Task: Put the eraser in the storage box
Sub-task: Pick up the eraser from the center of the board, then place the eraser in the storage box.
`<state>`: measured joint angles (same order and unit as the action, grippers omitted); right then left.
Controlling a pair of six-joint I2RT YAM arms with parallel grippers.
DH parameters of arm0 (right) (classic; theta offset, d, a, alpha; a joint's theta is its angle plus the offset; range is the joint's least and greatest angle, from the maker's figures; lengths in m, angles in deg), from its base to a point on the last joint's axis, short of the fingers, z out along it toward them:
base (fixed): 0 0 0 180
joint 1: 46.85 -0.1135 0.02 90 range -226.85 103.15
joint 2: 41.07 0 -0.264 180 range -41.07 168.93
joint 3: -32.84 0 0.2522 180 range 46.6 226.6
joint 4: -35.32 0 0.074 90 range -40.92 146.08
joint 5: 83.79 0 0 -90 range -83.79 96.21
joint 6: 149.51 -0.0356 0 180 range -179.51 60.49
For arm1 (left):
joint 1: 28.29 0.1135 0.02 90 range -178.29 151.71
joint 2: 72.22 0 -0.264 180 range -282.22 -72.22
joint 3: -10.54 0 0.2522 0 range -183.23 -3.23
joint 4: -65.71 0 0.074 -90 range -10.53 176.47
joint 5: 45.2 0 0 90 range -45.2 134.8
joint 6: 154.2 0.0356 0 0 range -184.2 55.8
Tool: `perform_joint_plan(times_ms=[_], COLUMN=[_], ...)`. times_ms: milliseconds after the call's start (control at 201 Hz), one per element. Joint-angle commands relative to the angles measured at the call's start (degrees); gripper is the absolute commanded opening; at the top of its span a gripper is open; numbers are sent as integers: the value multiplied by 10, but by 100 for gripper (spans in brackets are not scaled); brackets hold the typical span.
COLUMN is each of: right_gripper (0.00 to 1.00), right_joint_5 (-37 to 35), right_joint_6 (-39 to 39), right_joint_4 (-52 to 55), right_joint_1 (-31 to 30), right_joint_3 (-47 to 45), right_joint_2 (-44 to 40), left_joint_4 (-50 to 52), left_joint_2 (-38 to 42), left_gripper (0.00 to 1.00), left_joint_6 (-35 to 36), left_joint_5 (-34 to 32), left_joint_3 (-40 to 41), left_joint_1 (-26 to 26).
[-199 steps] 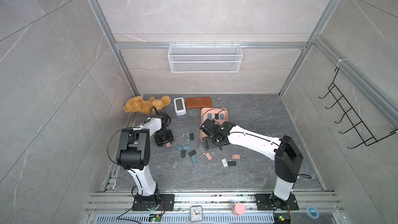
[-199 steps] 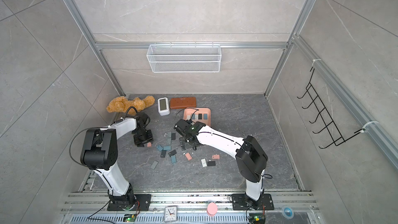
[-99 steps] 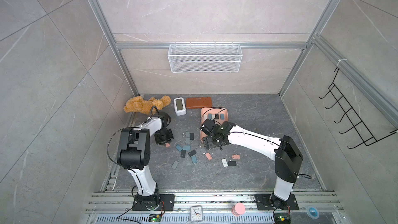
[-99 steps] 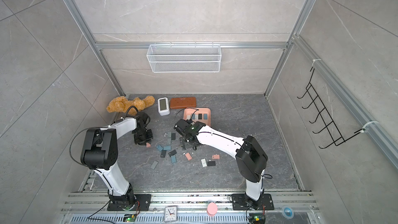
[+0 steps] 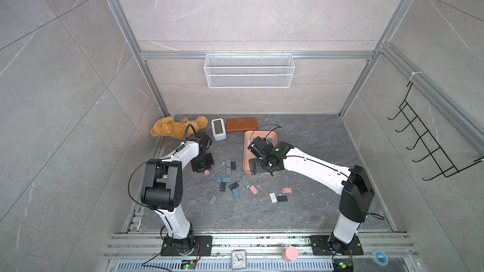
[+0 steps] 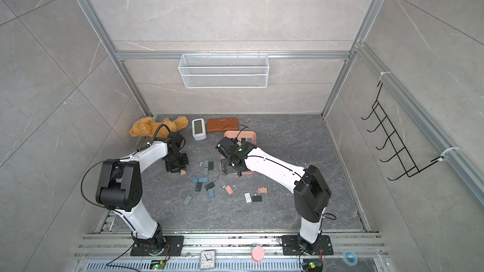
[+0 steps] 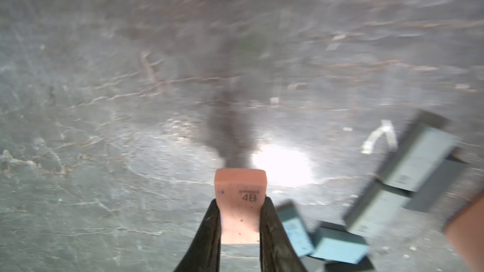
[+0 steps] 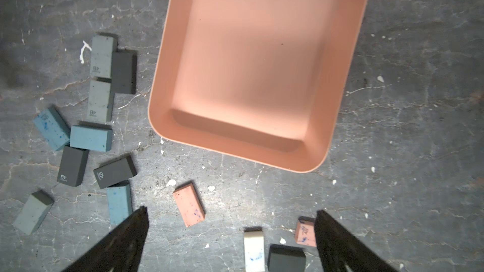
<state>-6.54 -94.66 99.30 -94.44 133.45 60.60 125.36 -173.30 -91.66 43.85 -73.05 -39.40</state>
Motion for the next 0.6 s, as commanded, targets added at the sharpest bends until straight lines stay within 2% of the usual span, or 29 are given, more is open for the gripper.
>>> perform_joint_plan(times_ms=[0, 164, 443, 597], right_gripper=[100, 100, 100, 100], right_joint_5=[32, 64, 67, 67], right_joint_6=[2, 7, -21, -33], right_joint_4=[-3, -10, -3, 0], right_joint_1=[37, 85, 118, 133], right_joint_3=[-20, -44, -62, -75], right_joint_2=[-43, -62, -66, -73], left_joint_4=[37, 57, 60, 57], left_joint_2=[8, -38, -157, -208], left_gripper=[17, 17, 17, 17], left_joint_6=[-32, -47, -14, -3], left_joint_5=[-20, -35, -13, -8], left_joint_3=[-57, -149, -317, -377], left_joint_1=[-42, -94, -140, -162])
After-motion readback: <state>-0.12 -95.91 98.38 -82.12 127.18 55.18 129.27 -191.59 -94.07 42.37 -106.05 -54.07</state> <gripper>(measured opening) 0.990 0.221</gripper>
